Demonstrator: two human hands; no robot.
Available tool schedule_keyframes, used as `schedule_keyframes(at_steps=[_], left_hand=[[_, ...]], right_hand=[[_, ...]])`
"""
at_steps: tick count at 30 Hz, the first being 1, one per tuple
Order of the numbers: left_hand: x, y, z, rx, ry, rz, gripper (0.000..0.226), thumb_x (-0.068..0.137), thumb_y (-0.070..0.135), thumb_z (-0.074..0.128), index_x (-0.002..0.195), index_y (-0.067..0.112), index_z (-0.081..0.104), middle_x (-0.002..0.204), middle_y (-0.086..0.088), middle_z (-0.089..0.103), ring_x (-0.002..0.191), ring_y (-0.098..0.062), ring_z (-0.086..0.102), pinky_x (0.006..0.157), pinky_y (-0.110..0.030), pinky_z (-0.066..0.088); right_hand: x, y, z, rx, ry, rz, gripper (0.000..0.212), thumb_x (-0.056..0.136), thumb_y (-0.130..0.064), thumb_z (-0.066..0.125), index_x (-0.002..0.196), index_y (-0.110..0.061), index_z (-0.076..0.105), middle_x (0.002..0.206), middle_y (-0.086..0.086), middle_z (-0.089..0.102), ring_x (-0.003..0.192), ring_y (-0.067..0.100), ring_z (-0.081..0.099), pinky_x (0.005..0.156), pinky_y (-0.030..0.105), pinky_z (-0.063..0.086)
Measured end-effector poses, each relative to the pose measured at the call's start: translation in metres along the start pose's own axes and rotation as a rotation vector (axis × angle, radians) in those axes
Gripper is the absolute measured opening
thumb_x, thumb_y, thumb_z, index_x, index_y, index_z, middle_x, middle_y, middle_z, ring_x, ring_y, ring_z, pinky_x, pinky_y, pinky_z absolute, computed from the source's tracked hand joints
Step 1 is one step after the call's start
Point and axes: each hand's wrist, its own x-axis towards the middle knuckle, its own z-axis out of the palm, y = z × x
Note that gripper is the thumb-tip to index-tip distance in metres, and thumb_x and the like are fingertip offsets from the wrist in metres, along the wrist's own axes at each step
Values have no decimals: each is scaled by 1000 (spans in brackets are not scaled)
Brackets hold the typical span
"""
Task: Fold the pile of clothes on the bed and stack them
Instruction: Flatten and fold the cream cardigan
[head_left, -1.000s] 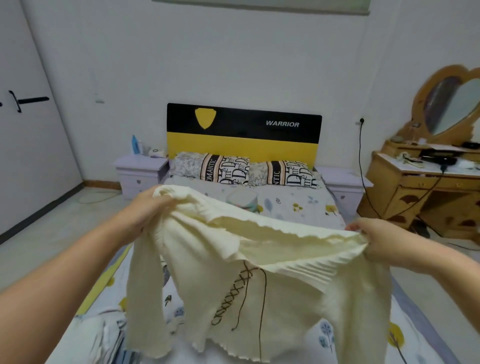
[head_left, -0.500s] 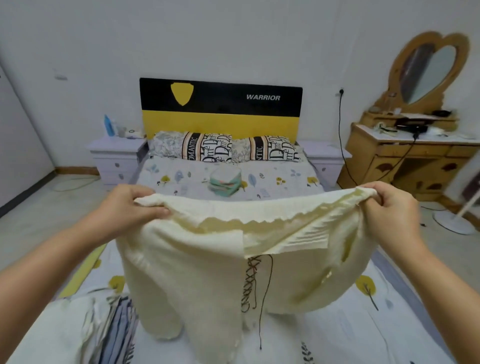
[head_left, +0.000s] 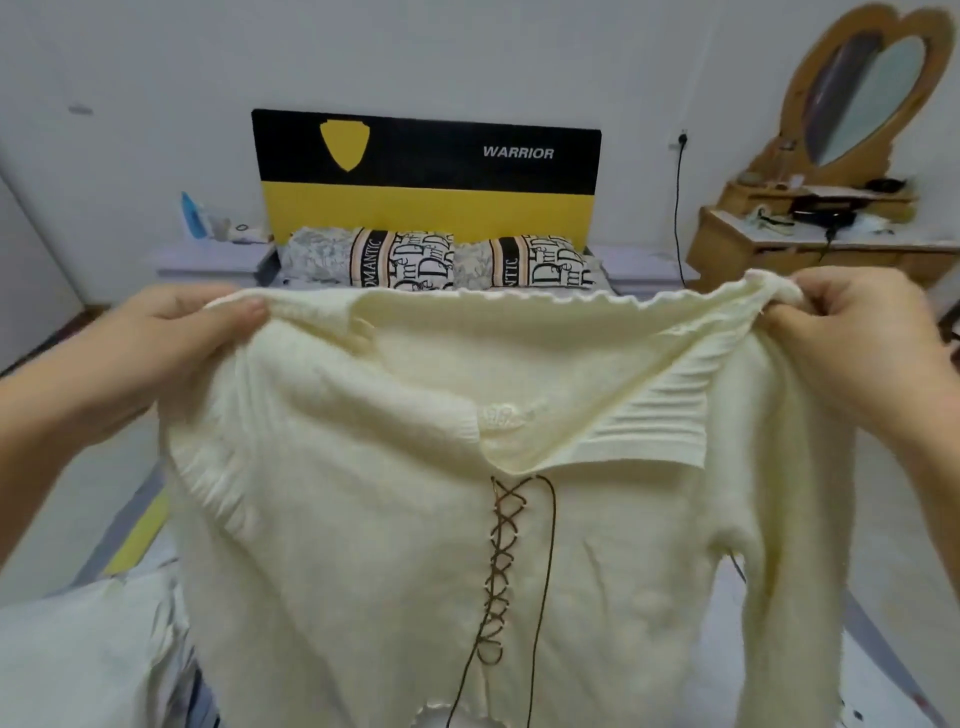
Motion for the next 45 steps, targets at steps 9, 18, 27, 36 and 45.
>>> schedule_keyframes(at_steps=[9, 18, 27, 36, 45], left_hand=[[25, -182, 103, 487, -176, -252, 13, 87, 13, 62, 76, 8, 65, 77, -7, 66, 75, -21, 58, 63, -20, 37], [64, -318, 163, 761, -109, -336, 31, 95, 30, 49, 66, 16, 51, 60, 3, 52, 64, -20, 51, 49, -29, 28], [122, -419, 217, 744, 86, -410, 35, 93, 18, 51, 124, 1, 53, 129, -23, 51, 122, -37, 44, 97, -41, 31], [-12, -480, 283, 922, -153, -752, 57, 88, 30, 58, 135, 12, 31, 108, -21, 45, 99, -38, 47, 76, -45, 43], [-13, -476, 276, 979, -146, -523, 46, 74, -4, 61, 120, 2, 55, 89, -23, 48, 75, -36, 49, 60, -38, 37]], right_hand=[[-62, 101, 182, -177, -505, 219, 13, 85, -11, 54, 77, -4, 61, 67, 6, 59, 72, 29, 56, 58, 35, 37], [-72, 175, 318, -167, -655, 287, 21, 89, -15, 50, 72, -3, 53, 61, 4, 53, 59, 20, 50, 49, 31, 31], [-39, 242, 429, -209, -599, 468, 60, 89, -31, 59, 139, -9, 34, 132, 17, 47, 119, 35, 45, 92, 42, 39], [-192, 283, 435, -514, -999, 756, 65, 82, -42, 60, 130, -16, 25, 125, 15, 41, 112, 34, 47, 81, 41, 41], [-155, 327, 403, -788, -986, 438, 39, 88, -13, 44, 126, -10, 38, 115, 17, 47, 102, 32, 49, 76, 36, 40]])
